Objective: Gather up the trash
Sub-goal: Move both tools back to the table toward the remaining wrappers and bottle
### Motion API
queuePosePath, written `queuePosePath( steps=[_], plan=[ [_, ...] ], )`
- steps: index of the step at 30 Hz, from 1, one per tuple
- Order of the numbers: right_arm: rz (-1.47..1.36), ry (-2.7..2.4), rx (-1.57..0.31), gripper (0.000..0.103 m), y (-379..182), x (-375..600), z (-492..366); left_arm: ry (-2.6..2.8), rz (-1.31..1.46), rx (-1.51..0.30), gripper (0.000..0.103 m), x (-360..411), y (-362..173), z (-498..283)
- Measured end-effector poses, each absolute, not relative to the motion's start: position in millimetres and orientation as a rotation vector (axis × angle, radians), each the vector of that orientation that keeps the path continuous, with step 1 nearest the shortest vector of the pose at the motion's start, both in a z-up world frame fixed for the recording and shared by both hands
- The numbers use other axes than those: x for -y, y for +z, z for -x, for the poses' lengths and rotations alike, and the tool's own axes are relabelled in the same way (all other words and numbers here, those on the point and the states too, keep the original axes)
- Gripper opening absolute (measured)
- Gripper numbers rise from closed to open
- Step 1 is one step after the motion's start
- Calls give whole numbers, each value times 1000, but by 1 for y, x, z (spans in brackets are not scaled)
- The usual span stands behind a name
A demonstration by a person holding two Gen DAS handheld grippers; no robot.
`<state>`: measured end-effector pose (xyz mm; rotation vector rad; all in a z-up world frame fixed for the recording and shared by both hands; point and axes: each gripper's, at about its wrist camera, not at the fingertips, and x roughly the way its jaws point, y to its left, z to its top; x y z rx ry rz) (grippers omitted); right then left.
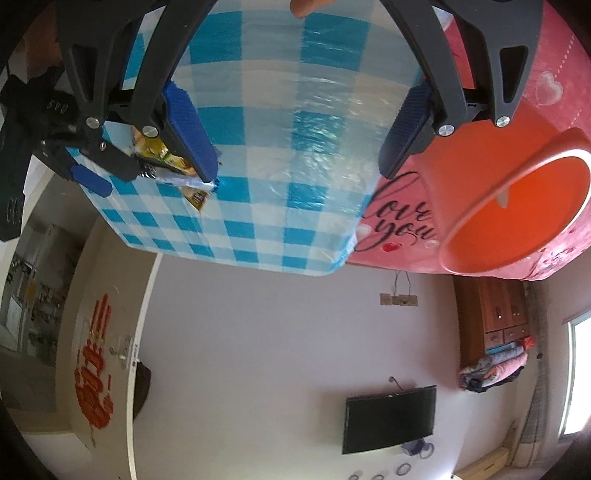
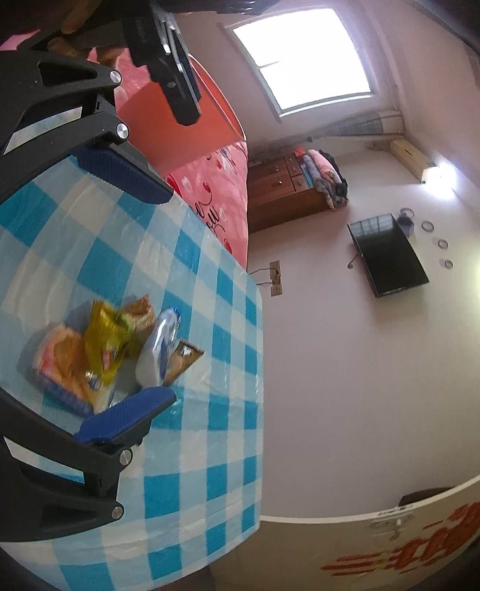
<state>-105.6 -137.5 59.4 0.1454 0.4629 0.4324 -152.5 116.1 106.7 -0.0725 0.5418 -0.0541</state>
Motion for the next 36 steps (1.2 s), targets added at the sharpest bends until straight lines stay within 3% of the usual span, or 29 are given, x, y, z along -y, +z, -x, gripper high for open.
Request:
queuePosePath(
  steps=[23, 36],
  plan=[
    [-323, 320, -534, 98, 37, 232, 76, -188, -11, -697, 89, -21, 72, 117],
    [-452, 309, -637, 98, 14, 273, 56, -244, 84, -837, 89, 15, 47, 77]
  ],
)
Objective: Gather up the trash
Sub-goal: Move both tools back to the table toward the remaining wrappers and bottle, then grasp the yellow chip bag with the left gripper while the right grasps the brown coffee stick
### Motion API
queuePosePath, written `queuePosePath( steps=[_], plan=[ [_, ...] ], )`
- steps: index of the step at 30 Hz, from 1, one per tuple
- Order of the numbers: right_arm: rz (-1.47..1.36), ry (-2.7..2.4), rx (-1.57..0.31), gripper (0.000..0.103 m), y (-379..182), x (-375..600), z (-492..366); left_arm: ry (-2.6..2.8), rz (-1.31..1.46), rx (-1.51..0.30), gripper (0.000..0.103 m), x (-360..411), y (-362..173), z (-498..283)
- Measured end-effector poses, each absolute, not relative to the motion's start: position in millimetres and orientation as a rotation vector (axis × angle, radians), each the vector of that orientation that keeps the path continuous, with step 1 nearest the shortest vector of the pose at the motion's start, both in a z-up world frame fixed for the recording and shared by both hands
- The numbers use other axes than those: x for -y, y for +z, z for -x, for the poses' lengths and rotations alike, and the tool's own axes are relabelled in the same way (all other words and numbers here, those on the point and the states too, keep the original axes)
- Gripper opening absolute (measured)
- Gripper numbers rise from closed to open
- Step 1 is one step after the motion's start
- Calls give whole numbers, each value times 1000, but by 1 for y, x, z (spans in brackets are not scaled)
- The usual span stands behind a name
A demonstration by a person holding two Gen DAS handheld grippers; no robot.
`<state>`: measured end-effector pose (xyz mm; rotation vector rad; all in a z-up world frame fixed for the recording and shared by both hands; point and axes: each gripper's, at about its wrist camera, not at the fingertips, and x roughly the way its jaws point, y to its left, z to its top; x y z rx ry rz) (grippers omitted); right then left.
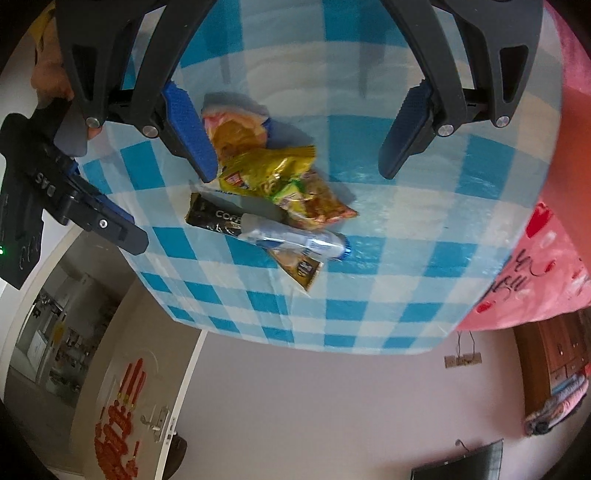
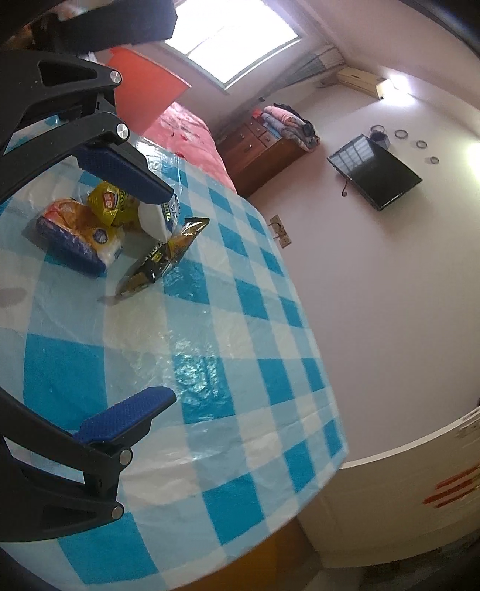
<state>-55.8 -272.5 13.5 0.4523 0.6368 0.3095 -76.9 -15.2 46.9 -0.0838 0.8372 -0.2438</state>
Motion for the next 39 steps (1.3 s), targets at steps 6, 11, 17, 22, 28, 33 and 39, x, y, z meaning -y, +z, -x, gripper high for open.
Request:
queuePosePath(
  steps=[6, 11, 17, 22, 28, 33, 39],
  plan=[
    [-472, 340, -650, 98, 11, 280, 51, -229, 92, -906, 83, 35, 35, 53],
    [-479, 361, -661, 98, 9, 282, 48, -202, 100, -944, 77, 41, 28, 40],
    [-488, 392, -665, 98, 8, 282, 42, -150, 119, -987, 68, 38, 22, 23],
    [-514, 403, -672, 98, 6, 286, 37, -113, 90, -1010, 55, 39, 17, 15],
    [-505, 419, -682, 98, 6, 283, 32, -118, 83, -997, 45, 33, 17, 16],
    [-442, 429, -693, 98, 7, 271, 31, -140, 97, -1000, 42, 23, 18, 19],
    [-322, 437, -705, 98, 9, 249, 34, -144, 131, -999, 41, 0, 19, 23]
  ],
)
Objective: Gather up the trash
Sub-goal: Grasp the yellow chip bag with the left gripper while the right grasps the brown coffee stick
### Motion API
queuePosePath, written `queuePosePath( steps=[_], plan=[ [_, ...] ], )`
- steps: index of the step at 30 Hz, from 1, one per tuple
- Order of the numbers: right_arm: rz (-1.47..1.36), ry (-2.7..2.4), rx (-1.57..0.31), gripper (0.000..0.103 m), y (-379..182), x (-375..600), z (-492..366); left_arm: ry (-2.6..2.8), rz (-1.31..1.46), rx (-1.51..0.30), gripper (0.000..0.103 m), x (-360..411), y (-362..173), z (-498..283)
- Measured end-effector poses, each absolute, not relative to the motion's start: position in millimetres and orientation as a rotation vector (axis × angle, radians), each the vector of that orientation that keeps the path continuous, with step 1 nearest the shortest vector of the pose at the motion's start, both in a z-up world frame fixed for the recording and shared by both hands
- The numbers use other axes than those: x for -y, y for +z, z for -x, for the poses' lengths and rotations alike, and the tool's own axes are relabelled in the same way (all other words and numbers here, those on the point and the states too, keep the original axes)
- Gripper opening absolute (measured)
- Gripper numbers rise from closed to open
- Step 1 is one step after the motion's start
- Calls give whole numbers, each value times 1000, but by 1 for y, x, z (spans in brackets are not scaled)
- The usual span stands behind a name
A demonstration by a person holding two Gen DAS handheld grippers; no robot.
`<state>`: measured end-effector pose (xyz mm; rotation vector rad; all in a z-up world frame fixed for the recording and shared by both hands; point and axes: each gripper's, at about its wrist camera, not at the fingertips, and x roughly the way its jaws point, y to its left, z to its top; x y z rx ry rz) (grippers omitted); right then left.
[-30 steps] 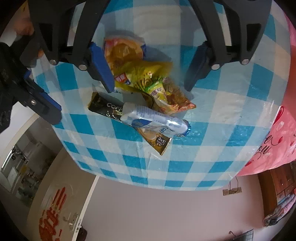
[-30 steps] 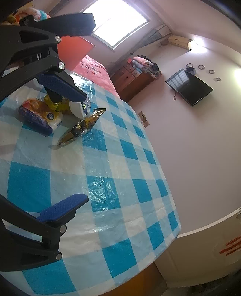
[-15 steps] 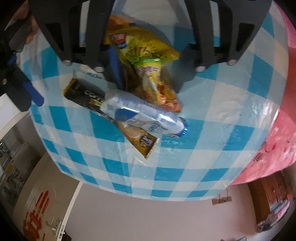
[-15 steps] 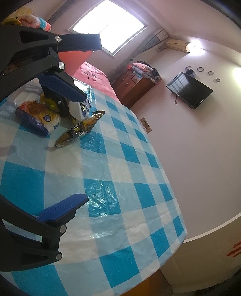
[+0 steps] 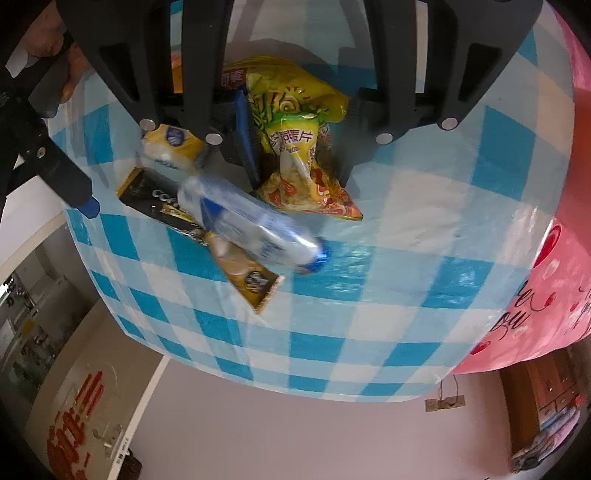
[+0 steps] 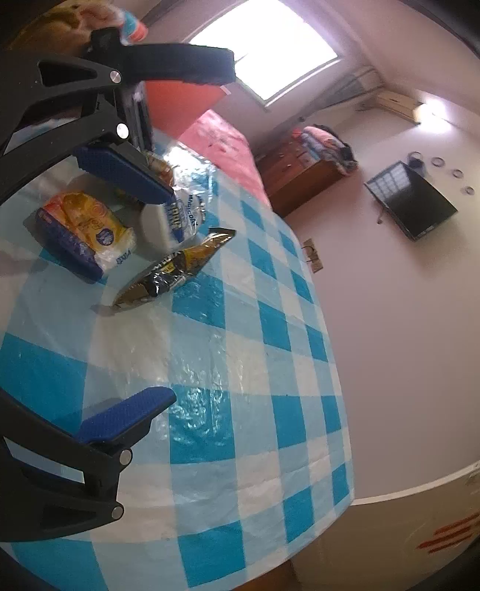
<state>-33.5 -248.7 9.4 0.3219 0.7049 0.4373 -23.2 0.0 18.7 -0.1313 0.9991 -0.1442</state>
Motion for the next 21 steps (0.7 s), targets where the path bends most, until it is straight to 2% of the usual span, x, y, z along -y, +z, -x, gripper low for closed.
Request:
queuePosePath(
  steps=[21],
  plan=[
    [-172, 397, -812, 97, -1, 216, 19, -200, 246, -932, 41, -69, 23, 43]
  ],
)
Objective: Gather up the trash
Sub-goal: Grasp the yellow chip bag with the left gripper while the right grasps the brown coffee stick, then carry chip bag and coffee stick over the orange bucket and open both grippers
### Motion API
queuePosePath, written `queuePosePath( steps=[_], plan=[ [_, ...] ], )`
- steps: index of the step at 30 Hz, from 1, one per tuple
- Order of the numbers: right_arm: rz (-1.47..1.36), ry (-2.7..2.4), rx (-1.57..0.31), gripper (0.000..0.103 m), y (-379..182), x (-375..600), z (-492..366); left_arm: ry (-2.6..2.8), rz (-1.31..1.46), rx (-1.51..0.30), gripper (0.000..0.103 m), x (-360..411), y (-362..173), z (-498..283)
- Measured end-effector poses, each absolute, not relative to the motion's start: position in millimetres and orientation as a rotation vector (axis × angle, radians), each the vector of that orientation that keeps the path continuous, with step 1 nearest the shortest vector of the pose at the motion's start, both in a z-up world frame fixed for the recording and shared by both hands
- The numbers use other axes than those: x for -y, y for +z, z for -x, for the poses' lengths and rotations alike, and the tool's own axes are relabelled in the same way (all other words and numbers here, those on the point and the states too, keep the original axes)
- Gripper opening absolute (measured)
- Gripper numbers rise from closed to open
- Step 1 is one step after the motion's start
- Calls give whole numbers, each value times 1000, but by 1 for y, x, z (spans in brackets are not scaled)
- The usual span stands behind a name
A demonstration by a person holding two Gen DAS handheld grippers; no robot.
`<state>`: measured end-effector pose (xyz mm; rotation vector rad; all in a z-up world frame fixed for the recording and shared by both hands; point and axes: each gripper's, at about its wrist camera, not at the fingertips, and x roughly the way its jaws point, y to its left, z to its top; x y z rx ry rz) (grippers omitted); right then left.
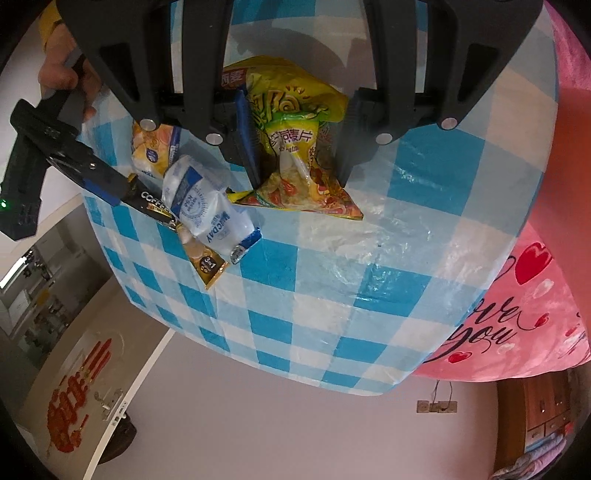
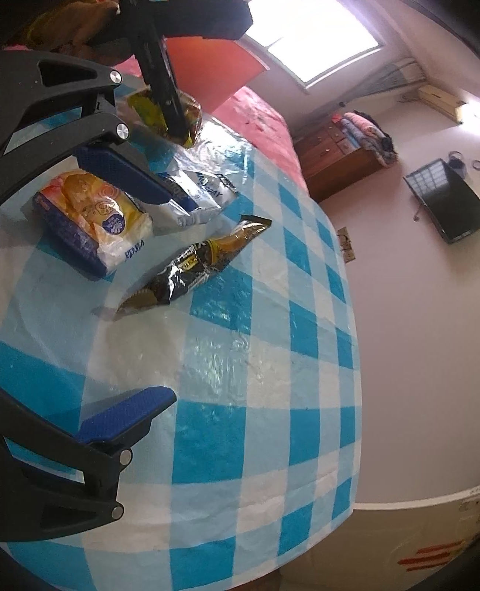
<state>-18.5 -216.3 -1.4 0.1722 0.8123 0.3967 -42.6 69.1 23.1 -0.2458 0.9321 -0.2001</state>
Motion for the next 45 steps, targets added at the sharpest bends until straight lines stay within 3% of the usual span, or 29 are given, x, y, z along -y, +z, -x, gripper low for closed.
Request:
queuePosePath(
  steps=[1, 4, 12, 16, 18, 20, 26, 32, 45],
  plan=[
    [-160, 392, -814, 96, -1, 214, 18, -203, 244, -930, 41, -70, 23, 43],
    [-134, 386, -846, 76, -5, 207, 12, -220, 253, -924, 41, -74, 22, 47],
    [-15, 355, -858, 75, -5, 184, 8, -252, 262, -918, 41, -80, 20, 55],
    [41, 329, -859, 67, -6, 176, 9, -256, 274, -918, 41, -83, 19, 57],
    [65, 315, -857, 61, -6, 173, 10, -257, 276, -917, 41, -84, 19, 58],
    [82, 295, -853, 44, -6, 171, 11, -256, 279, -916, 41, -86, 19, 60],
    [139, 300, -839, 25, -6, 163, 13, -260, 283, -915, 41, -87, 19, 65],
    [168, 286, -808, 18, -2, 159, 19, -269, 290, -893, 41, -91, 24, 70],
    [103, 226, -741, 16, 18, 173, 45, -295, 292, -842, 41, -95, 41, 85]
  ],
)
